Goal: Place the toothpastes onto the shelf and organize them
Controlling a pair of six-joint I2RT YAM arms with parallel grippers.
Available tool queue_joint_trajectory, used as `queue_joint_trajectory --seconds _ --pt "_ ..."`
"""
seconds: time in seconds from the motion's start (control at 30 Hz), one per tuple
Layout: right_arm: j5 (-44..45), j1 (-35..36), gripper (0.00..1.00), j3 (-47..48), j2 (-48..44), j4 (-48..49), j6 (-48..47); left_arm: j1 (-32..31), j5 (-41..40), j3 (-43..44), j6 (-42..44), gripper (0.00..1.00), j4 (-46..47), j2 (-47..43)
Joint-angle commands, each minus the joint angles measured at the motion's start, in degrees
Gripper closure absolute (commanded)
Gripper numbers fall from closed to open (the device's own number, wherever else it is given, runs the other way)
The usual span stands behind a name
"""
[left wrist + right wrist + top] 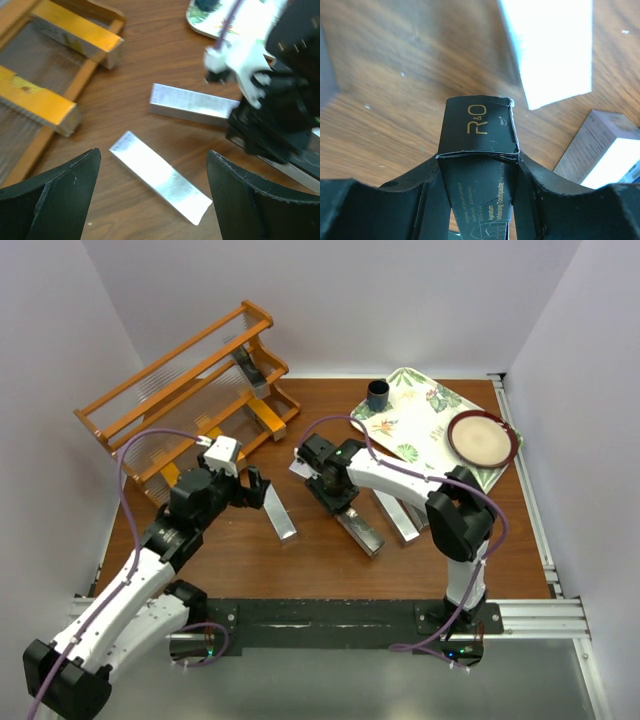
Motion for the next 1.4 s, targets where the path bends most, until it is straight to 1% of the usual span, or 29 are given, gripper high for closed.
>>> queue_joint_trajectory --seconds 0.0,0.03,0.1,0.13,0.17,0.2,0.23,0.27,0.3,0.33,0.37,0.4,0.47,0.5,0.57,0.73,0.87,0.9,0.93,1.03,1.17,1.23,1.33,1.37 --pt "-2.07 -3.53 0.69 3.95 -4.15 -0.72 7.30 -8.52 -4.91 4.17 -3.72 0.09 2.02 2.14" --pt "-2.34 -4.06 0.69 4.83 -4.41 -0.81 8.96 -12.46 -6.25 4.52 -4.25 0.09 2.29 3.54" --pt "-3.22 -5.55 0.68 5.54 -4.59 -0.72 10.73 -16.34 -10.02 5.31 -4.86 0.09 3.43 5.39" --pt "-3.57 -5.90 0.69 6.32 -4.94 -0.81 12.22 -20.45 -11.69 5.57 -5.21 0.09 3.95 7.49" --pt "-4.18 -6.60 0.69 6.68 -5.12 -1.16 13.02 -22.58 -13.36 6.27 -5.39 0.09 4.66 8.55" --pt "-4.45 -6.96 0.70 6.94 -5.38 -1.42 13.55 -24.69 -17.30 6.72 -5.48 0.09 4.84 9.87" --pt "-4.54 -7.22 0.70 7.21 -5.90 -1.34 14.59 -28.54 -19.34 7.33 -6.09 0.09 5.01 12.58" --pt "-4.62 -8.01 0.70 7.30 -6.17 -1.42 15.21 -30.49 -21.62 8.73 -6.45 0.09 5.19 13.91" --pt "-4.97 -8.63 0.70 7.30 -6.35 -1.60 15.92 -32.25 -25.82 9.44 -6.80 0.09 5.19 16.88" --pt "-5.15 -9.24 0.70 7.12 -6.52 -1.60 17.14 -35.49 -27.95 10.23 -7.84 0.08 5.28 18.39" --pt "-5.50 -10.12 0.70 7.12 -6.79 -1.77 17.76 -37.00 -29.71 11.89 -8.29 0.08 5.37 19.88" --pt "-6.55 -10.56 0.70 6.95 -6.79 -1.60 18.47 -39.37 -33.12 12.86 -9.77 0.08 5.28 22.68" --pt "-7.96 -11.53 0.71 6.77 -6.88 -0.99 20.31 -41.40 -36.13 16.01 -11.71 0.07 3.97 25.34" --pt "-8.23 -11.79 0.71 6.68 -6.96 -0.72 21.01 -43.41 -38.67 16.91 -12.85 0.07 3.79 27.87" --pt "-10.16 -12.32 0.70 6.42 -7.14 0.15 23.04 -45.27 -42.19 19.01 -13.83 0.06 3.78 30.26" --pt "-12.01 -12.59 0.70 7.21 -6.44 -0.10 25.68 -49.49 -46.68 23.85 -14.36 0.05 1.95 38.96" --pt "-12.27 -12.67 0.70 6.95 -6.70 0.16 26.65 -52.04 -56.16 32.19 -18.74 0.04 -9.64 46.43" --pt "-12.45 -12.68 0.70 6.69 -6.70 0.42 26.99 -52.74 -57.14 33.60 -21.28 0.04 -11.93 49.23" --pt "-12.62 -12.76 0.70 6.60 -6.79 0.51 27.08 -53.01 -57.85 36.31 -22.87 0.04 -16.30 50.65" --pt "-13.41 -12.76 0.70 6.42 -6.61 0.95 27.70 -53.80 -59.08 38.97 -26.04 0.04 -20.20 54.35" --pt "-13.68 -12.76 0.70 5.80 -6.96 1.74 28.14 -54.77 -60.92 38.98 -27.19 0.06 -20.73 56.80" --pt "-13.59 -12.85 0.69 5.72 -7.05 1.74 28.23 -54.95 -61.63 39.67 -28.33 0.07 -22.66 57.78" --pt "-13.94 -12.85 0.69 5.72 -7.14 1.92 28.14 -55.21 -63.38 40.82 -30.00 0.10 -25.47 60.06" --pt "-14.03 -12.94 0.69 5.63 -7.40 2.00 28.31 -55.39 -63.65 41.08 -30.79 0.12 -26.09 61.02"
